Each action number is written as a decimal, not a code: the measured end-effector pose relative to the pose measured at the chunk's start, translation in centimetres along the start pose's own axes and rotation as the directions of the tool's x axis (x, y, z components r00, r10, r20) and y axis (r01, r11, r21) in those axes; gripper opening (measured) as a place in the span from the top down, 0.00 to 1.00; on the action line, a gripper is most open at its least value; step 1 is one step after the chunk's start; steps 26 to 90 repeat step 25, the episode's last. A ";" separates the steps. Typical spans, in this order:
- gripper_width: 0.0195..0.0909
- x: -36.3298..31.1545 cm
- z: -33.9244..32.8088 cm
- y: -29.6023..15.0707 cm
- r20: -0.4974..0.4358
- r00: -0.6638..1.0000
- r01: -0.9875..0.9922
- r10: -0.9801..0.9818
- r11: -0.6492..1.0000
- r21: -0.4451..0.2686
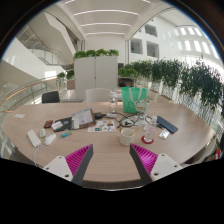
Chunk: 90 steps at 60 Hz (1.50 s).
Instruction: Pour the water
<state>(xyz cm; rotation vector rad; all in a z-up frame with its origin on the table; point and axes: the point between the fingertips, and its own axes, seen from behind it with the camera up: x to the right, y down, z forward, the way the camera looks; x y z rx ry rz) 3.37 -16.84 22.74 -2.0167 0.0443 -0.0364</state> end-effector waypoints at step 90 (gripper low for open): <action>0.10 -5.2 -14.0 -2.6 -0.036 0.999 0.006 -0.003 0.998 0.068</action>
